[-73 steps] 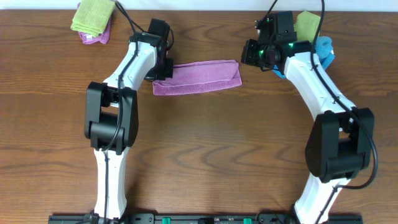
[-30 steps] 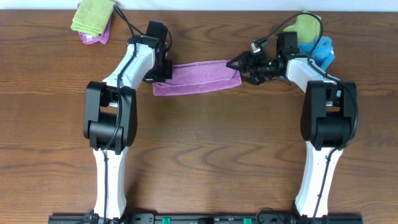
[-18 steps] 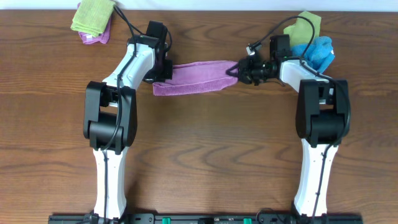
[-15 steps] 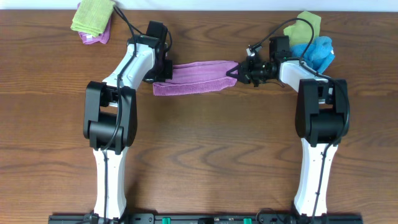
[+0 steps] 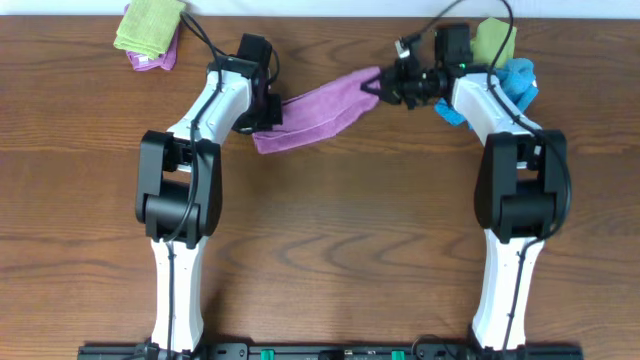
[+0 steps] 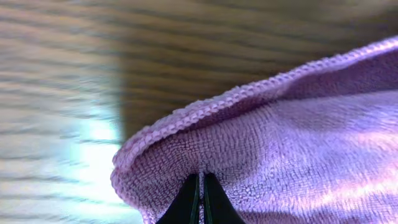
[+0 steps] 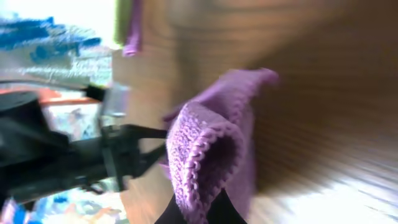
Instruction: Fold the cloth
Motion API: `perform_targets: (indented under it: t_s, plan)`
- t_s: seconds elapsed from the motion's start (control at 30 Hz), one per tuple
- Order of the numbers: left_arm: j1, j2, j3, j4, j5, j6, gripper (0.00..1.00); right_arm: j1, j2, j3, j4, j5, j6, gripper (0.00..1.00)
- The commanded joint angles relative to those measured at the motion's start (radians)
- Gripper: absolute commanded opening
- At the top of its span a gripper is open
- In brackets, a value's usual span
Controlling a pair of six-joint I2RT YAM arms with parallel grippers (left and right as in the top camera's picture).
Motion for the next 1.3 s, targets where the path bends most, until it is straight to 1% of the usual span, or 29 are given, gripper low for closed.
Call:
perform_targets:
  t_s: [0.0,0.1,0.3,0.5,0.57,0.67,0.83,1.13,1.27]
  plan:
    - [-0.035,0.008,-0.023,0.034,0.095,-0.065,0.06,0.059,-0.055,0.027,-0.009,-0.005,-0.019,0.01]
    - [-0.052,0.008,-0.023,0.081,0.108,-0.100,0.06,0.094,-0.055,0.027,-0.049,-0.005,-0.039,0.01]
    - [-0.078,0.008,-0.023,0.128,0.147,-0.108,0.06,0.124,-0.055,0.027,-0.115,-0.004,-0.088,0.01]
    - [-0.053,-0.006,0.020,0.109,0.146,-0.104,0.06,0.124,-0.055,0.027,-0.156,-0.005,-0.109,0.01]
    - [-0.033,-0.029,0.047,0.096,0.146,-0.084,0.06,0.125,-0.055,0.027,-0.161,-0.005,-0.112,0.01]
    - [0.000,-0.089,0.081,0.069,0.144,-0.052,0.06,0.130,-0.055,0.027,-0.166,-0.005,-0.113,0.02]
    - [0.048,-0.254,0.101,0.036,0.142,-0.002,0.06,0.167,-0.055,0.027,-0.166,0.026,-0.135,0.01]
    - [0.113,-0.543,0.101,-0.140,0.142,0.070,0.06,0.249,-0.046,0.027,-0.166,0.243,-0.170,0.01]
    - [0.118,-0.599,0.101,-0.180,0.142,0.077,0.06,0.277,-0.043,0.027,-0.166,0.361,-0.179,0.01]
